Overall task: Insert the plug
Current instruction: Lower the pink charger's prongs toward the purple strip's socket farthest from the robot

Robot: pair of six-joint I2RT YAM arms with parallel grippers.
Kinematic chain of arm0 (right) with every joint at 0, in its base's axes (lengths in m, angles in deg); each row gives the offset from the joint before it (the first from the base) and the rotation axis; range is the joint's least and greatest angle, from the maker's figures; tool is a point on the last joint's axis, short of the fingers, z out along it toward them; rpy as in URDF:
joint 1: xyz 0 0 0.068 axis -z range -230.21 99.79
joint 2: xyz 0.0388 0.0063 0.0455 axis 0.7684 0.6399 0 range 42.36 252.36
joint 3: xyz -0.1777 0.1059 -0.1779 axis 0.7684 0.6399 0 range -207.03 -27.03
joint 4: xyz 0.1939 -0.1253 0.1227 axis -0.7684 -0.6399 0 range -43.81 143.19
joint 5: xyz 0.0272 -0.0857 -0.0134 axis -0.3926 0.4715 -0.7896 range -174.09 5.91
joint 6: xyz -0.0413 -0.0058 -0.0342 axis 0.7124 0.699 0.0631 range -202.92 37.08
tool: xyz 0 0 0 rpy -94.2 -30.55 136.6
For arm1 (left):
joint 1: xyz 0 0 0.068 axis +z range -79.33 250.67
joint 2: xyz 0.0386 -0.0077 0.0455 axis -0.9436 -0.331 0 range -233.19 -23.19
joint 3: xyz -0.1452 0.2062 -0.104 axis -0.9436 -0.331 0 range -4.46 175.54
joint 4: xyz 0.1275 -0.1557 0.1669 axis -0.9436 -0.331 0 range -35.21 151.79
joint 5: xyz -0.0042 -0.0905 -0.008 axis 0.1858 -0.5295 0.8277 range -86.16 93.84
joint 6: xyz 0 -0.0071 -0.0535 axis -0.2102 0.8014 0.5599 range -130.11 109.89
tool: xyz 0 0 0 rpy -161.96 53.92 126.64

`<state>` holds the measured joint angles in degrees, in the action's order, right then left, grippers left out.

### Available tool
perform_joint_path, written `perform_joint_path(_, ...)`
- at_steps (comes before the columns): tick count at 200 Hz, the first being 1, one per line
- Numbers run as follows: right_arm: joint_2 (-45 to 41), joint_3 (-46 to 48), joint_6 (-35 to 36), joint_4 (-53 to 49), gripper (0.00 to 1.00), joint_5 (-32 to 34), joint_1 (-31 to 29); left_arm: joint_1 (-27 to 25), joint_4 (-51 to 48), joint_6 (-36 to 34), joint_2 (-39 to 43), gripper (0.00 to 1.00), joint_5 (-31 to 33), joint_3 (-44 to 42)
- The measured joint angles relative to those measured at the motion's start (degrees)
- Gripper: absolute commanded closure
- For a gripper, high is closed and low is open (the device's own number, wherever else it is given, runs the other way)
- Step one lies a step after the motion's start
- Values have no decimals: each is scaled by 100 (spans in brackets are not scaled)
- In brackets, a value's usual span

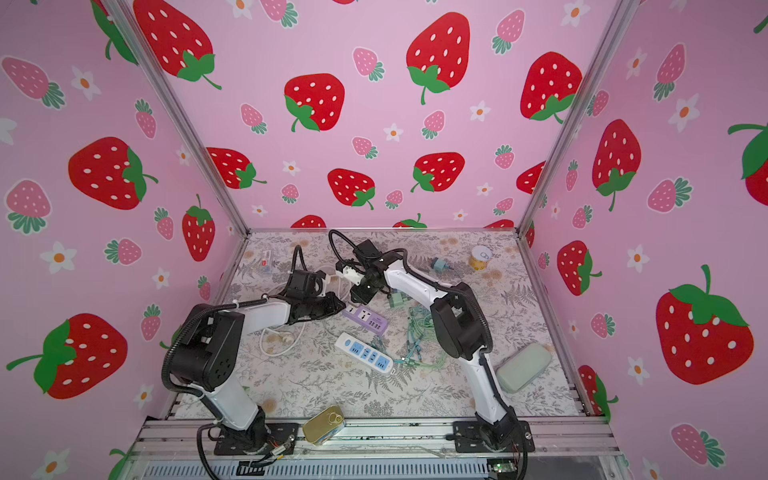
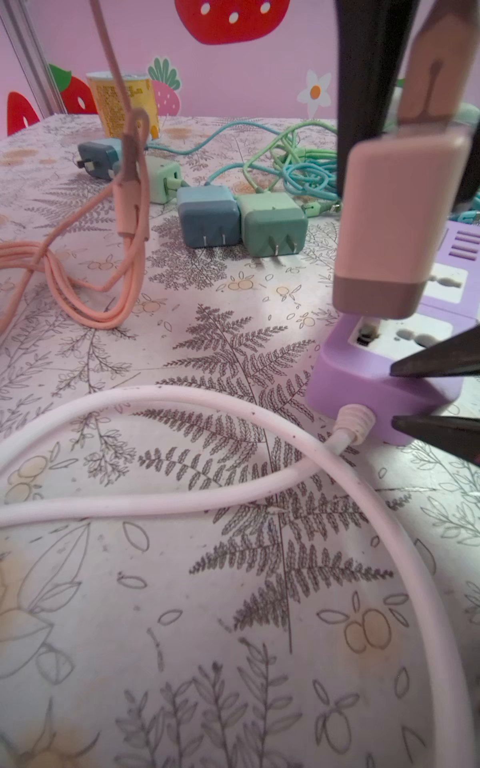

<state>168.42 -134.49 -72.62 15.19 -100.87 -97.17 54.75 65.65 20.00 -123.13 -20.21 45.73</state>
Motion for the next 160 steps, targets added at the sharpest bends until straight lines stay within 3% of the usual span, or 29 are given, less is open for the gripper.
perform_joint_path(66,0,4,0,7,93,522,-201,20,155,13,-61,83,-48,0)
perform_joint_path(160,-2,81,-11,107,93,710,-245,52,195,13,-72,85,-96,0)
